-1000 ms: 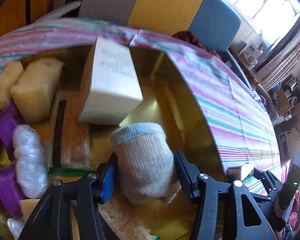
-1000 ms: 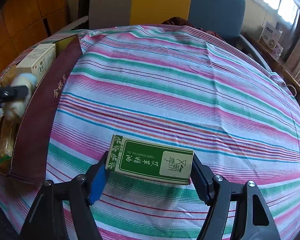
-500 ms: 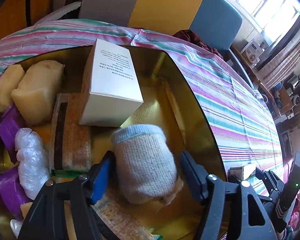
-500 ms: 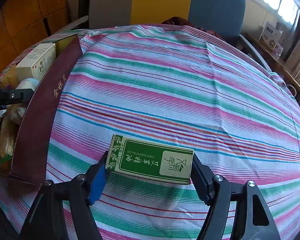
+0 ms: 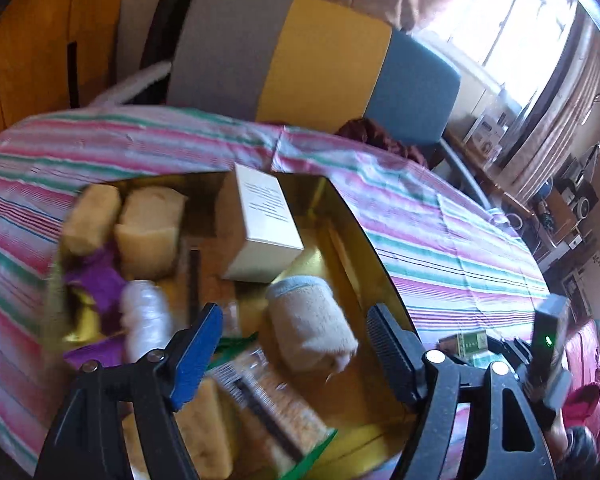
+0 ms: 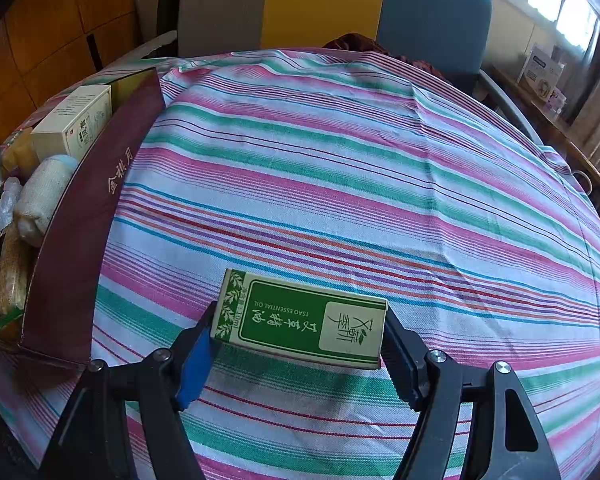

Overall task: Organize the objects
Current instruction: 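Open the left tool to release the sock in the tray, then carry the green-and-white box into the tray and open the right tool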

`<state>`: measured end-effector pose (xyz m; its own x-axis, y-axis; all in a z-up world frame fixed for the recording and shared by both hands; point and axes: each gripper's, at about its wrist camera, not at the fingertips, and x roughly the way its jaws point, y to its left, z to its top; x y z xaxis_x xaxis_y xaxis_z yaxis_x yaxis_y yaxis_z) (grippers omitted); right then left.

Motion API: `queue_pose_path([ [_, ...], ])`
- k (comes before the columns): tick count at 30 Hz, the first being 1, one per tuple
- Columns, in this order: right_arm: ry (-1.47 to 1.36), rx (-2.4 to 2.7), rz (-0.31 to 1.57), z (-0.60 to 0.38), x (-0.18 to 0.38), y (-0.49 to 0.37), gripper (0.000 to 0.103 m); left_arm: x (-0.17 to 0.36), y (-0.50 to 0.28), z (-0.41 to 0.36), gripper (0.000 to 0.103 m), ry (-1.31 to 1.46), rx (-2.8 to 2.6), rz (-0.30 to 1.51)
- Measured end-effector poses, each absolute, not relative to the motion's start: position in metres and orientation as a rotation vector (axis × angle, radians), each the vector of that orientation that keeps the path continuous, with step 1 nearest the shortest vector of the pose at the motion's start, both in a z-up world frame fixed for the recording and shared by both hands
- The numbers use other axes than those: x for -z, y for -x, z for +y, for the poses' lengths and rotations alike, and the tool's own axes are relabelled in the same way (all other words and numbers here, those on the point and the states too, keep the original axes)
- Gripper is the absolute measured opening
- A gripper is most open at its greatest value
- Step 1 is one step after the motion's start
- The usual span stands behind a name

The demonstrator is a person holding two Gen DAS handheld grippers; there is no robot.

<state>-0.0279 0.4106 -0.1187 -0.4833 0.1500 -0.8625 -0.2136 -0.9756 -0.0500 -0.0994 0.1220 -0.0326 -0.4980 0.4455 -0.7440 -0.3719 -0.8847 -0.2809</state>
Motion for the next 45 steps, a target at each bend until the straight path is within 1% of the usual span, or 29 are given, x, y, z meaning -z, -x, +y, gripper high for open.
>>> queue_pose_path([
  [4,1.436,-2.551,0.128,0.415,0.111,0.025,0.074,0.027,0.082,0.092,0.074,1.191,-2.450,-0.093],
  [9,1.305,-2.664,0.132,0.403,0.072,0.016,0.074,0.032,0.074,0.048,0.073,1.269,-2.492,-0.173],
  [10,1.283,-2.697,0.132,0.397,0.064,0.015,0.074,0.033,0.072,0.043,0.070,1.266,-2.497,-0.182],
  [13,1.263,-2.798,0.137,0.369,0.046,0.016,0.074,0.034,0.068,0.032,0.069,1.260,-2.505,-0.211],
  [17,1.301,-2.915,0.062,0.317,0.037,0.021,0.074,0.032,0.062,0.024,0.069,1.231,-2.527,-0.210],
  [23,1.465,-2.968,-0.004,0.263,0.051,0.041,0.075,0.028,0.055,0.013,0.069,1.195,-2.540,-0.207],
  [27,1.631,-2.930,-0.007,0.246,0.068,0.058,0.077,0.027,0.050,0.005,0.069,1.174,-2.550,-0.191],
  [29,1.665,-2.891,-0.027,0.243,0.078,0.065,0.077,0.028,0.048,0.002,0.069,1.171,-2.558,-0.183],
  [33,1.711,-2.847,0.010,0.246,0.092,0.075,0.079,0.033,0.044,0.000,0.069,1.169,-2.586,-0.128],
  [34,1.692,-2.850,-0.012,0.245,0.093,0.074,0.080,0.035,0.045,0.000,0.069,1.175,-2.583,-0.131],
  [35,1.680,-2.855,-0.023,0.244,0.093,0.072,0.085,0.037,0.045,-0.001,0.069,1.185,-2.581,-0.136],
  [36,1.677,-2.857,-0.020,0.243,0.093,0.072,0.088,0.038,0.045,-0.001,0.069,1.191,-2.583,-0.137],
  [41,1.659,-2.845,-0.014,0.240,0.092,0.065,0.091,0.035,0.043,0.001,0.069,1.174,-2.615,-0.110],
  [43,1.607,-2.853,-0.019,0.239,0.086,0.060,0.092,0.031,0.041,0.002,0.071,1.162,-2.644,-0.084],
  [45,1.543,-2.864,-0.022,0.238,0.080,0.054,0.095,0.029,0.040,0.004,0.071,1.157,-2.675,-0.055],
])
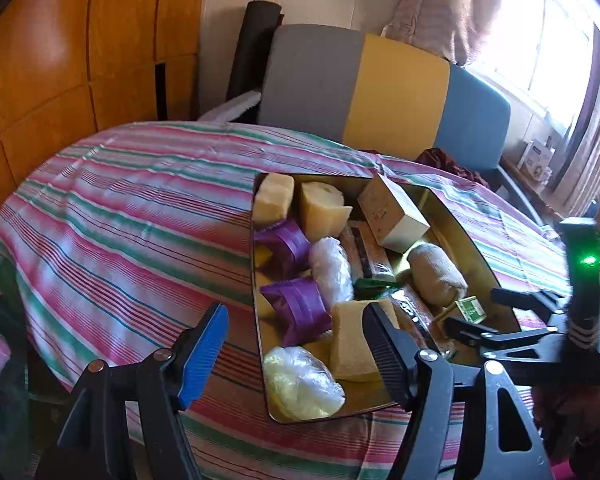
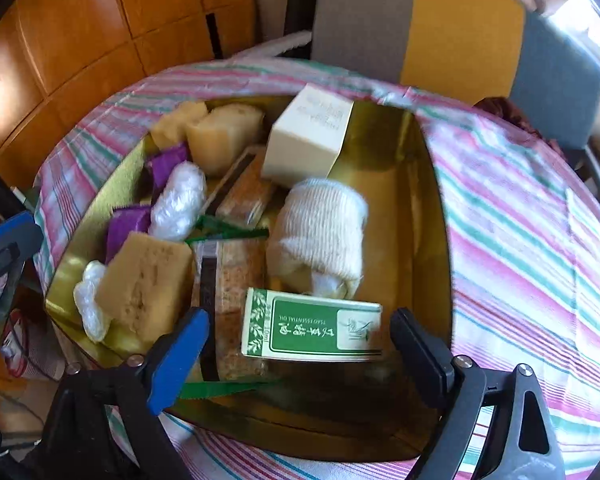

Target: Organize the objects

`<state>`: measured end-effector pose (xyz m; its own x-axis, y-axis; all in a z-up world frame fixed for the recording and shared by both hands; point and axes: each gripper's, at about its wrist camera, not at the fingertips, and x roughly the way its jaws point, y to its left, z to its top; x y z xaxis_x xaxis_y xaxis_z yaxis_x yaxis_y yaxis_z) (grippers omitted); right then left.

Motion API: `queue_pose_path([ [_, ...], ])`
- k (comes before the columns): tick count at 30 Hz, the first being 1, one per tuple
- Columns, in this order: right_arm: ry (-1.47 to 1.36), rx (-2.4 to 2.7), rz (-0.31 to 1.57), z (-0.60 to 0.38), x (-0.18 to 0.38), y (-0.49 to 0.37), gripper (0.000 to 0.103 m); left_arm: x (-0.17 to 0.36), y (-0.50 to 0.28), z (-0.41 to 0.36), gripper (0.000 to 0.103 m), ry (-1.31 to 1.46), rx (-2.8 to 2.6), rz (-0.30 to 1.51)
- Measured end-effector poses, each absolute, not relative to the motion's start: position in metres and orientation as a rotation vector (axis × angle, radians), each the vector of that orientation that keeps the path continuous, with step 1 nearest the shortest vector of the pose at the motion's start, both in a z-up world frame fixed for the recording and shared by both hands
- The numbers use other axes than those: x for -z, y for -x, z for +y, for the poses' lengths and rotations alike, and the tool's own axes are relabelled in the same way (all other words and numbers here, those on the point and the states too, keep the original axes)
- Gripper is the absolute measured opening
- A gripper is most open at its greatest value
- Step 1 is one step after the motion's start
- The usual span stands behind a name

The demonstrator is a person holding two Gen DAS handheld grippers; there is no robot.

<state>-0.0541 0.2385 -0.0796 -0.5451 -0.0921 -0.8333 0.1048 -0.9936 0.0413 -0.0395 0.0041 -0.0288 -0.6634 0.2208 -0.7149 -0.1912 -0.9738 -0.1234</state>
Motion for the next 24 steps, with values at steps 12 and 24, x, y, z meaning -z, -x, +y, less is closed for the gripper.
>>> queue_pose_path([
  [12,-1.197,2.995,0.032,0.217,0.037,0.023,0.103,0.007,0.016,0.016,0.076,1.069,-2.805,0.053],
  [24,-1.146,3.128,-0.064,0.218,0.019,0.010,0.103,-0.002,0.000,0.026,0.076,1.027,-2.884,0.070],
])
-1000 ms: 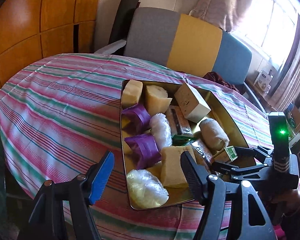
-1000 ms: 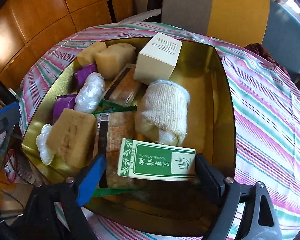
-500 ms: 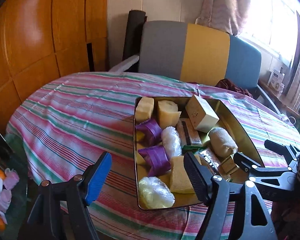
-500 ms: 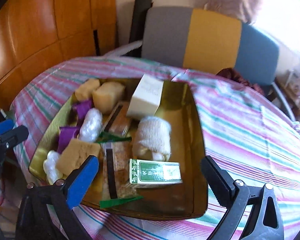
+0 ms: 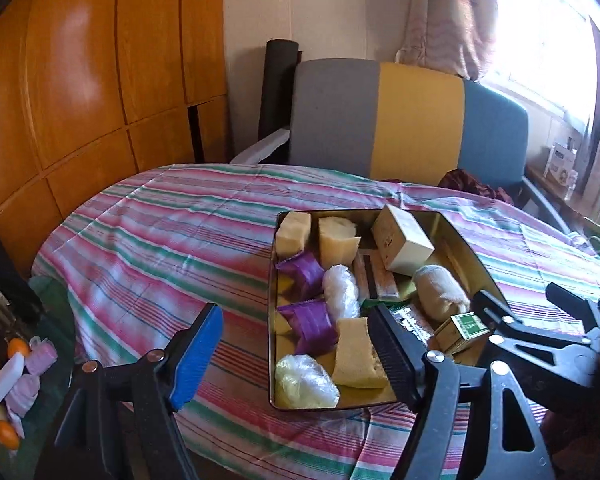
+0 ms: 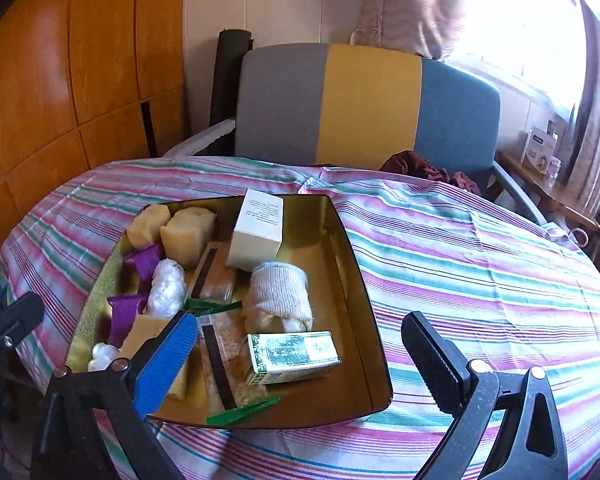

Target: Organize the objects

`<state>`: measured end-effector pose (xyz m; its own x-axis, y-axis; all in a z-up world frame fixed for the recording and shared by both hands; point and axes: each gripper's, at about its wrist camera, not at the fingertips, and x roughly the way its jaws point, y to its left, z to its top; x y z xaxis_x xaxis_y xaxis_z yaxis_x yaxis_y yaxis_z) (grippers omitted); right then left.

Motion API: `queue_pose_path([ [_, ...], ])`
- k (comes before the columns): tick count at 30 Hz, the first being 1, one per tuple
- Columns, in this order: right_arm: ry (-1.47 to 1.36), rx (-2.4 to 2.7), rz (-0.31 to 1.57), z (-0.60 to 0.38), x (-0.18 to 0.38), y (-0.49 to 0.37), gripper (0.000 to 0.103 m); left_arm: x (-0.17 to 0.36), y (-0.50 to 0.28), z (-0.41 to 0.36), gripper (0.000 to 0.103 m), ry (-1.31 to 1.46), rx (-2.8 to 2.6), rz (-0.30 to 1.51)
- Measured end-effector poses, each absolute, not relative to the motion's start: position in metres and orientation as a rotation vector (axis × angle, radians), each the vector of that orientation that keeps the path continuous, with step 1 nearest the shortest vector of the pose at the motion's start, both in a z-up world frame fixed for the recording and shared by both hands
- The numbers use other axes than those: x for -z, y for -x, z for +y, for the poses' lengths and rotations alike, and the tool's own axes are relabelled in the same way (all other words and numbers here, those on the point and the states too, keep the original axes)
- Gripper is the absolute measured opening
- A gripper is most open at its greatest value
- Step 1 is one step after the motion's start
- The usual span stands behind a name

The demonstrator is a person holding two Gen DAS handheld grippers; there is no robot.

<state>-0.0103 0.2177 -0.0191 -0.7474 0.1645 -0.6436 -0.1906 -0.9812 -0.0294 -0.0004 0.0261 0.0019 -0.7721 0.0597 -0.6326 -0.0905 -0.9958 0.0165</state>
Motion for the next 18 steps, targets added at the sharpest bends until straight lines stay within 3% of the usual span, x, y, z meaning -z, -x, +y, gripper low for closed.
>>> queue_pose_path([
  [8,1.025,-2.794,0.114,0.210,0.009,0.007,0.103,0.013,0.008,0.013,0.075,1.143,-2.859,-0.006],
  [12,1.012,-2.811,0.072,0.201,0.005,0.006,0.103,0.020,0.010,0.005,0.068,1.192,-2.851,-0.042],
  [18,1.011,-2.822,0.032,0.191,0.004,0.007,0.103,0.014,0.005,0.004,0.067,1.098,-2.900,0.001],
])
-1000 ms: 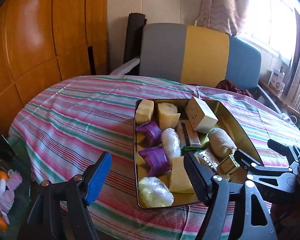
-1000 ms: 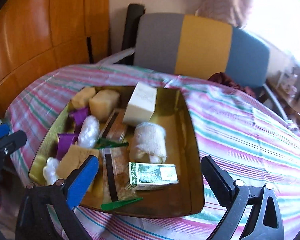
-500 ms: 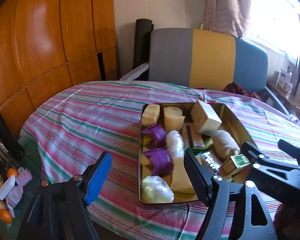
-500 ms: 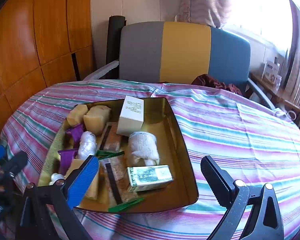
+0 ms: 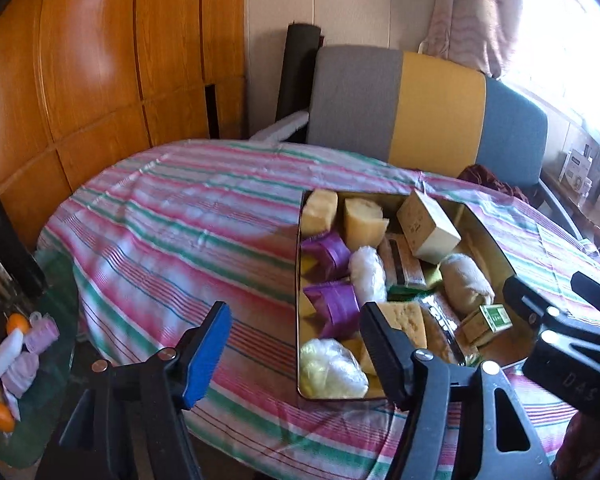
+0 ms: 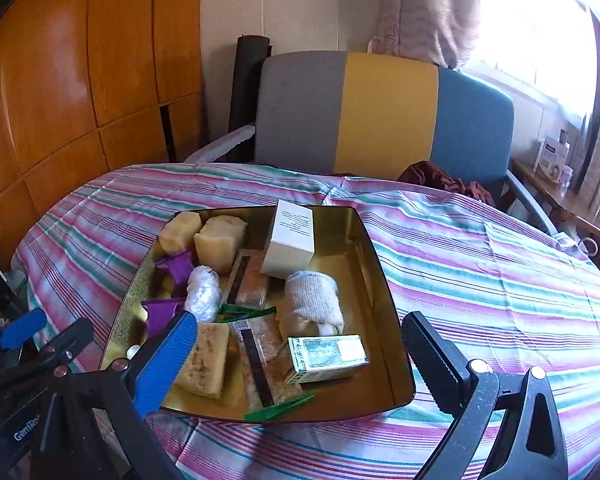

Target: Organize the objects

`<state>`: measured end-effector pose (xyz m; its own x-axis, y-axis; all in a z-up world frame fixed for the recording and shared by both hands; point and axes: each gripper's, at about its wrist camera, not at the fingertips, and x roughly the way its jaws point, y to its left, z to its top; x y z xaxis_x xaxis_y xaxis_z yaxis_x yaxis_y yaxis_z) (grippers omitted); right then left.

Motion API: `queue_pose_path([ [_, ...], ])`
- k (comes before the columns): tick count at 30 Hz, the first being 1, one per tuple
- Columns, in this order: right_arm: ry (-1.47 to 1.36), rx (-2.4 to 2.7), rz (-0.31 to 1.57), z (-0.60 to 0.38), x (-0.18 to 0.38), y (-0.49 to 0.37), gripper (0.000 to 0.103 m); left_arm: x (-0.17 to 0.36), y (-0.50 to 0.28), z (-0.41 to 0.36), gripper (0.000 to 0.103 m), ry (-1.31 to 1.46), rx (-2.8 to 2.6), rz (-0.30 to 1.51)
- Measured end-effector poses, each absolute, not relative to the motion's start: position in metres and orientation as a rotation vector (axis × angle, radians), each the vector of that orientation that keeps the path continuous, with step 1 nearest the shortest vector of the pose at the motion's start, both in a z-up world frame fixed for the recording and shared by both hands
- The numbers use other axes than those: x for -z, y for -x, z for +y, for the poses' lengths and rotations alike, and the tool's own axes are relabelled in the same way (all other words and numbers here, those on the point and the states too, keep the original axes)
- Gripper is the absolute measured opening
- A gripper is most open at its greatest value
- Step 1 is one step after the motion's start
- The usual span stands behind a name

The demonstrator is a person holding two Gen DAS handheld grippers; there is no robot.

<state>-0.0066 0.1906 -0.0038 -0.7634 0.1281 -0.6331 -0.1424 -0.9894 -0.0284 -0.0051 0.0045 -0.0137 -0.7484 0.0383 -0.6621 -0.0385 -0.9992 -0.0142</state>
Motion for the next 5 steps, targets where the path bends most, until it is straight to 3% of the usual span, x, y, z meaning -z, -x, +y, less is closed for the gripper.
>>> queue_pose_path([
  [5,1.023,-2.813,-0.001,0.1864,0.0056,0.0094,0.103,0.0132,0.0058,0.0063,0.067,1.089,-2.890,0.006],
])
